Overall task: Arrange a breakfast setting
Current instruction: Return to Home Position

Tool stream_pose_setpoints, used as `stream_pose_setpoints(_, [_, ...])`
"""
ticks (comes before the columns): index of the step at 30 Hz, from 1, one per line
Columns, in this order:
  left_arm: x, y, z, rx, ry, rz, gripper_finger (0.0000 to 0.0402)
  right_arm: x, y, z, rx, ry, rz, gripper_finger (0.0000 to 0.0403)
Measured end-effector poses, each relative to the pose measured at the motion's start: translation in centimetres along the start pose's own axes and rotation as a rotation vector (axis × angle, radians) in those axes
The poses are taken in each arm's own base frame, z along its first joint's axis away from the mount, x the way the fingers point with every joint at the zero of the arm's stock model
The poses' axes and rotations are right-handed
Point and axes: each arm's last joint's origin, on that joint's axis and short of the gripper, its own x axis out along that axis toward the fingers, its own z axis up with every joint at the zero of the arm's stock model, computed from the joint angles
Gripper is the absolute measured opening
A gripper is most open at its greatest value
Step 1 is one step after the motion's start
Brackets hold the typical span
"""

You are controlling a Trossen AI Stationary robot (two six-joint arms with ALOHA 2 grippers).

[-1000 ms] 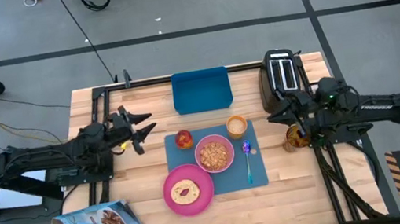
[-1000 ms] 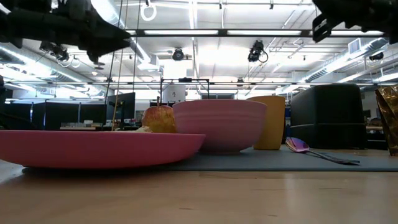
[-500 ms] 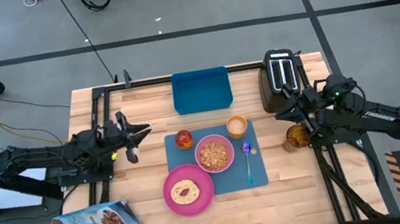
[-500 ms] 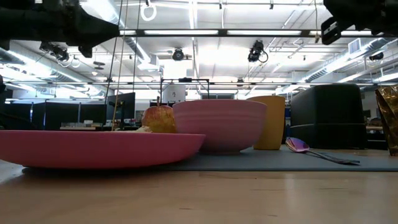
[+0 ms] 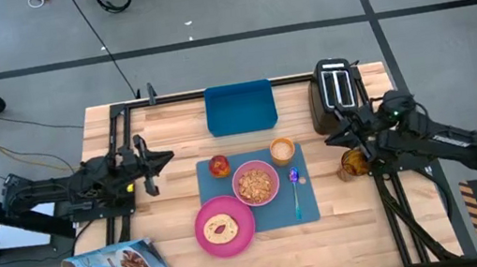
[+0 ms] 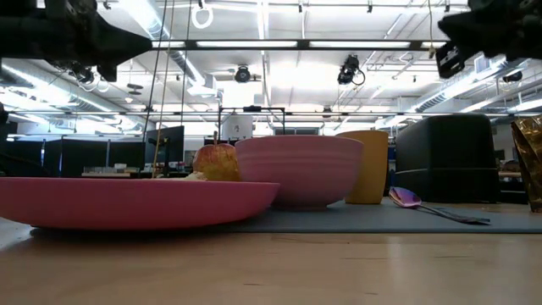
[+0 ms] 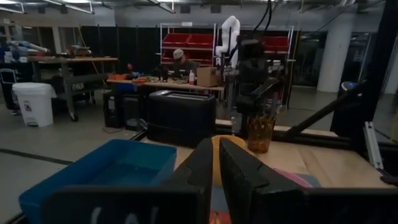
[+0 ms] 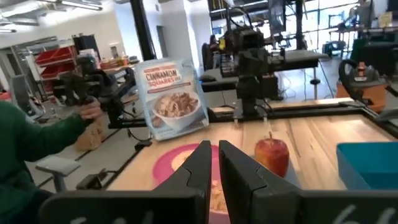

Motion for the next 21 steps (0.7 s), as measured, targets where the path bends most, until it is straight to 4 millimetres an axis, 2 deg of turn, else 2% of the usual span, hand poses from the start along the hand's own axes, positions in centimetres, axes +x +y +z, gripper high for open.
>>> stream_pose_setpoints(6, [-0.1, -0.2, 0.1, -0.023, -0.003, -0.070, 0.0034, 0.6, -1.1, -2.9, 0.020, -0.013, -0.066, 0.0039])
stream_pose_setpoints(9, [-0.1, -0.2, 0.1, -0.034, -0.002, -0.092, 0.0034, 0.9, -1.1, -3.7, 0.041, -0.001, -0.103, 0.0039])
stream_pose_setpoints(14, [-0.1, -0.2, -0.1, -0.050, -0.008, -0.092, 0.0034, 1.5, -0.1, -3.7, 0.018, -0.024, -0.080, 0.0039])
stream_pose_setpoints(19, [-0.2, -0.2, -2.4, -0.062, -0.048, -0.117, 0.0034, 1.9, 1.0, -3.8, 0.004, -0.029, -0.086, 0.0039])
stream_pose_setpoints(21, [-0.2, -0.2, -2.8, -0.061, -0.037, -0.116, 0.0034, 1.9, 1.4, -3.6, -0.012, -0.058, -0.071, 0.0039])
